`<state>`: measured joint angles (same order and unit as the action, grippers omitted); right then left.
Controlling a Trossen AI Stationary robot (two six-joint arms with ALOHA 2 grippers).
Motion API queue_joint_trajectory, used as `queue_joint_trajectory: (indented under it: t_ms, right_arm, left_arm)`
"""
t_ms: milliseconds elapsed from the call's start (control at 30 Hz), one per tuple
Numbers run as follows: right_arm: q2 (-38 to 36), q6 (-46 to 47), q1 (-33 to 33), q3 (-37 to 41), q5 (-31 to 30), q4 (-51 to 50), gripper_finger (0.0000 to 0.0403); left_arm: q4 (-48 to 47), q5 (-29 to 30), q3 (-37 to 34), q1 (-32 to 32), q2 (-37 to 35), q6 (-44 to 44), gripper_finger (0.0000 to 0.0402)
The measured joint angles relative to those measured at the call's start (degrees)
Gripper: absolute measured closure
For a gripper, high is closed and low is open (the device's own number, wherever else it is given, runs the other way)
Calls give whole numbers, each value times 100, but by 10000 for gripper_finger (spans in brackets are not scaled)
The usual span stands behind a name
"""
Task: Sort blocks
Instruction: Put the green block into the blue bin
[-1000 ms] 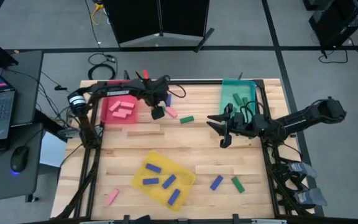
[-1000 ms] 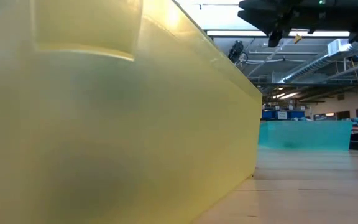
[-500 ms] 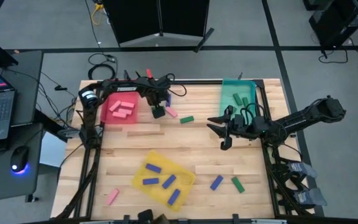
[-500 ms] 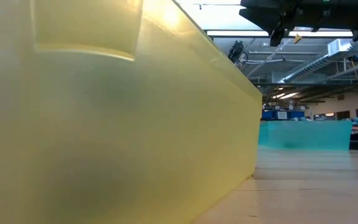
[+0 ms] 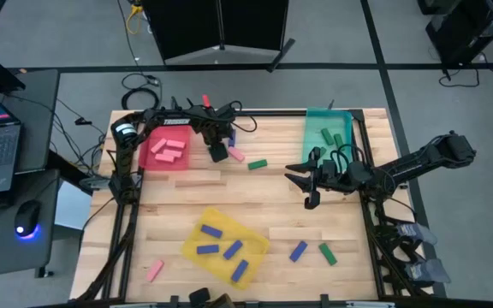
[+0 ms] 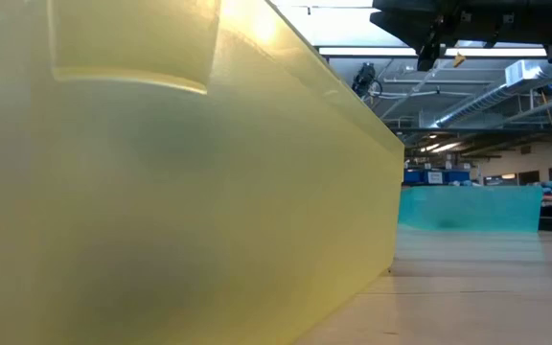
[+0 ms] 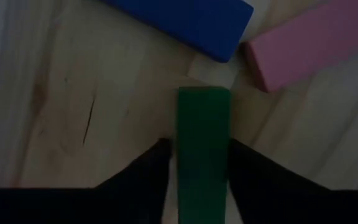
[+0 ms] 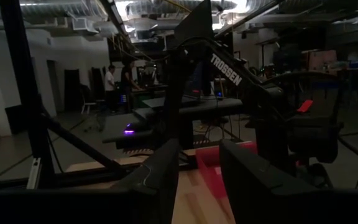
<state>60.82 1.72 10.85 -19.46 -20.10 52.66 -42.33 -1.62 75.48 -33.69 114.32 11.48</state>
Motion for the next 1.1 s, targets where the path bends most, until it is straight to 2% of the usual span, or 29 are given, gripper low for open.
queue_joint_trajectory:
  t_ms: [100,133,400,500,600,767,900,1100]
  right_arm:
    - [0,-23,0,0,0,38,277]
    - [0,-25,0,0,0,61,277]
    - [-154,-318,97,-2,4,286,276]
    - [-362,-588,207,-2,5,328,277]
    - [-585,-844,293,-2,4,464,276]
    - [-809,-1373,434,-4,4,977,275]
    - [-878,-1584,518,-6,5,1236,279]
    - [-831,-1558,527,-7,18,1235,281]
  left_arm:
    - [-10,-10,-2,0,5,-36,294]
    - [-18,-13,-2,0,7,-93,299]
    - [-101,-85,-72,58,-372,-475,298]
    - [260,-291,80,210,-719,-675,298]
    - [698,-440,326,482,-776,-952,298]
    - [1982,-639,986,1042,-501,-1649,298]
    - [2413,-589,1820,1225,123,-2256,298]
    - [2923,-647,3274,1325,1202,-2727,298]
